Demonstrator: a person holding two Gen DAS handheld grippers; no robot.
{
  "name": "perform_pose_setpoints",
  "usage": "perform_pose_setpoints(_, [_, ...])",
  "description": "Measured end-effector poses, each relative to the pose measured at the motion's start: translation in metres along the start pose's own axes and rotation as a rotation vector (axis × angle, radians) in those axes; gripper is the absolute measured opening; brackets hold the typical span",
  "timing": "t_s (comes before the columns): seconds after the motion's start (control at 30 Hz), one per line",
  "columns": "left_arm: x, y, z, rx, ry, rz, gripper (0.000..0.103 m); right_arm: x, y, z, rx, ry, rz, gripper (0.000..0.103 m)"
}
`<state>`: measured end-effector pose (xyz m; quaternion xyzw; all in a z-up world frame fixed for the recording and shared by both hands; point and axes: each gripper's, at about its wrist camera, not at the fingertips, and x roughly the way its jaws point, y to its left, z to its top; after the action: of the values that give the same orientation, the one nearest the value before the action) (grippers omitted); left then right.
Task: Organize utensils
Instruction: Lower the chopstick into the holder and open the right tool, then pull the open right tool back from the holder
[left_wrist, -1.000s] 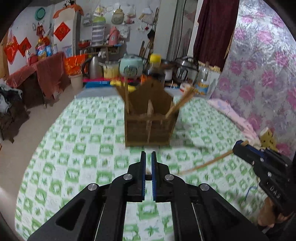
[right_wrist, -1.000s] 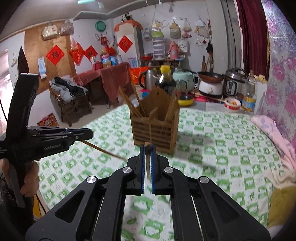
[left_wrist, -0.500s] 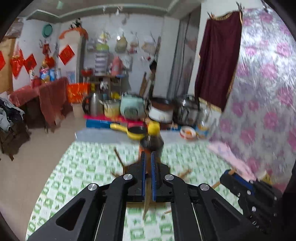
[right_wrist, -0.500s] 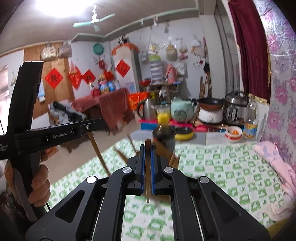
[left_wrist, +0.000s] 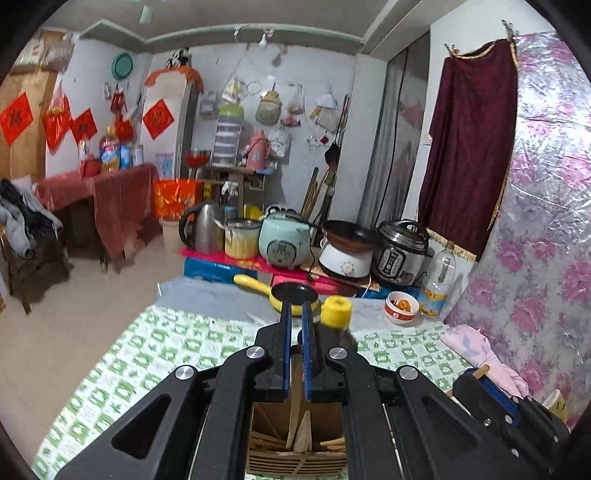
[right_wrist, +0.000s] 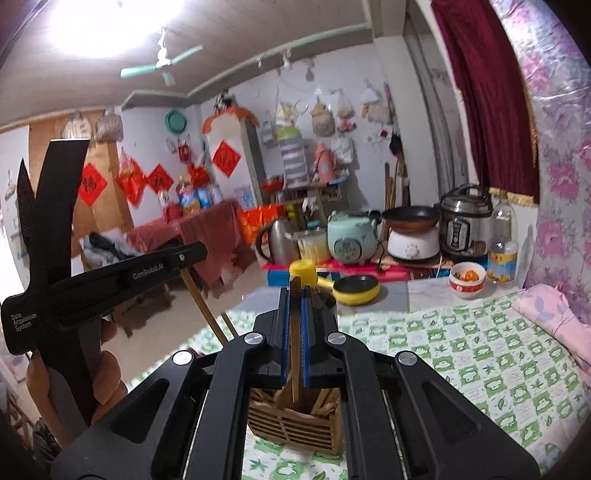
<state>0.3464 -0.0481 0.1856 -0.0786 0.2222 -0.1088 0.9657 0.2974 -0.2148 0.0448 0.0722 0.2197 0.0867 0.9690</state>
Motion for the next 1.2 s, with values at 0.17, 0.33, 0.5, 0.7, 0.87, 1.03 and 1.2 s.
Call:
perform_pose_setpoints(0.17, [0.015,0.019,-0.018,-0.056,0.019,-0.026,0.006,0.017,-0.005,-0.006,0.002,0.041,-0.013,0.006])
perform_pose_setpoints(0.33, [0.041,0.026,-0.030,-0.042,0.156,-0.054,0.019,0.027,-0.010,-0.010,0.011,0.087,-0.045,0.026])
perform_pose_setpoints(0.5, [0.034,0.032,-0.033,-0.071,0.131,-0.028,0.076,0.019,-0.016,-0.008,0.028,0.060,-0.057,0.046])
perform_pose_setpoints(0.7, [0.015,0.032,-0.028,-0.075,0.089,0.005,0.093,0.003,-0.014,-0.004,0.021,0.012,-0.072,0.067])
perform_pose_setpoints(0.87, [0.003,0.035,-0.028,-0.063,0.080,0.060,0.095,-0.011,-0.006,-0.001,-0.011,-0.011,-0.095,0.074])
perform_pose_setpoints(1.03, [-0.015,0.039,-0.033,-0.060,0.079,0.093,0.096,-0.029,0.003,-0.005,-0.032,-0.028,-0.109,0.077])
perform_pose_setpoints(1.2, [-0.042,0.043,-0.059,-0.051,0.050,0.106,0.097,-0.053,0.012,-0.011,-0.054,-0.053,-0.132,0.083])
